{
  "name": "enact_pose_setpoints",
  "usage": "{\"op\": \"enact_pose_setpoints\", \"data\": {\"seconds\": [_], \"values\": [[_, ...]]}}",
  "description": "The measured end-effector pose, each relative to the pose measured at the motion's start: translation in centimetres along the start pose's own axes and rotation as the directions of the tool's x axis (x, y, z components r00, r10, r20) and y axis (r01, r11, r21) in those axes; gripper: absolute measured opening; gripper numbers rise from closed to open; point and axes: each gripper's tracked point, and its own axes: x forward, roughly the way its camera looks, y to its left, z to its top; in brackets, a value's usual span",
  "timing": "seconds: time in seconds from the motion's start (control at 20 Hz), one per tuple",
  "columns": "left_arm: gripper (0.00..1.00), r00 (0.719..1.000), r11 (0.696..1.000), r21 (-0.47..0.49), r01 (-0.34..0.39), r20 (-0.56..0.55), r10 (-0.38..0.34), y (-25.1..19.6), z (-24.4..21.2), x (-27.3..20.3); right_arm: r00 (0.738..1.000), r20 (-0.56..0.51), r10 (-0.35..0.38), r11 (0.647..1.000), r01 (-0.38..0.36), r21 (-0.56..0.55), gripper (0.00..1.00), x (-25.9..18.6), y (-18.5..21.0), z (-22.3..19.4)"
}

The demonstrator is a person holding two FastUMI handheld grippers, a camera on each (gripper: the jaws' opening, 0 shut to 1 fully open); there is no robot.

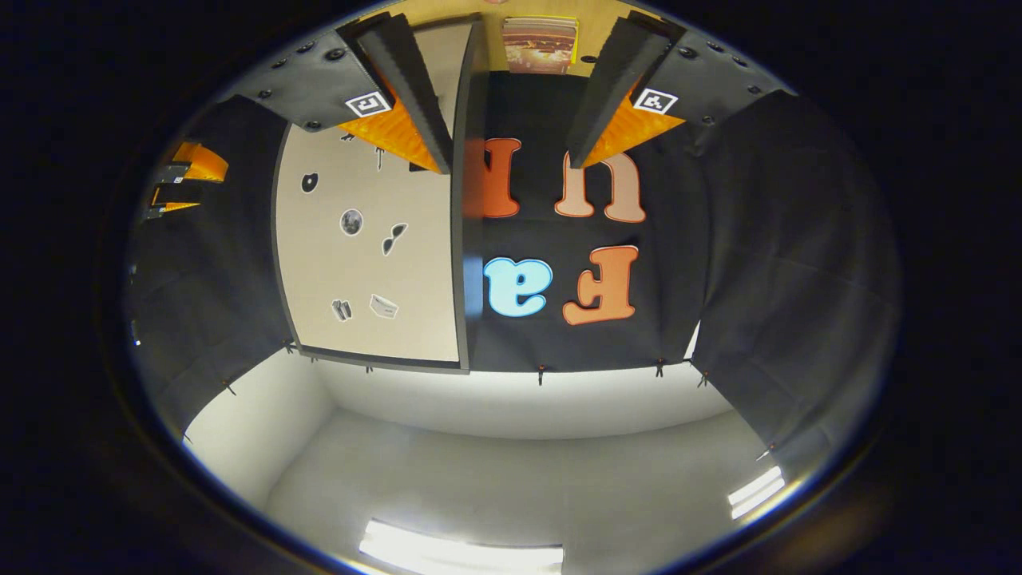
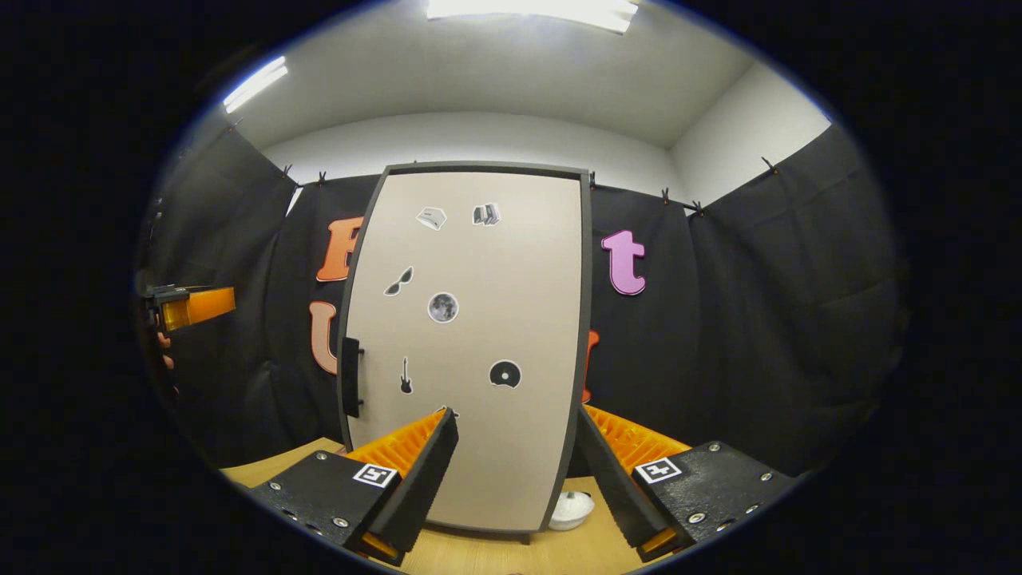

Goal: Open the cabinet door with the right hand, grasp the bottle in the cabinet with the left hand and place it on the coaster, then close the cabinet door with the right hand.

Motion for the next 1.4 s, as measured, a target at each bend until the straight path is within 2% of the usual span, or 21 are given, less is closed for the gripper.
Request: {"op": "enact_pose_setpoints", "data": {"seconds": [0.3,0.65,1.05,1.25,1.4], "values": [[0.94,0.998,0.997,0.05,-0.062,-0.031,0.063,4.7,-1.4,-1.4,0.996,-0.034,0.085,0.996,-0.085,0.022,0.93,2.4,5.5,-1.2],[0.94,0.989,0.99,0.048,-0.136,-0.052,0.138,10.6,-2.8,-1.9,0.986,-0.076,0.145,0.989,-0.144,0.026,0.93,5.6,11.3,-2.8],[0.94,0.969,0.972,0.055,-0.23,-0.08,0.234,17.5,-5.1,-3.4,0.95,-0.186,0.25,0.965,-0.23,0.124,0.93,11.0,19.5,-5.3],[0.94,0.951,0.955,0.049,-0.293,-0.089,0.297,21.0,-5.7,-4.3,0.942,-0.223,0.253,0.963,-0.222,0.155,0.93,14.0,22.1,-6.0],[0.94,0.943,0.947,0.051,-0.317,-0.094,0.32,22.5,-6.1,-4.7,0.94,-0.256,0.227,0.97,-0.193,0.15,0.83,16.3,22.8,-6.9]]}}
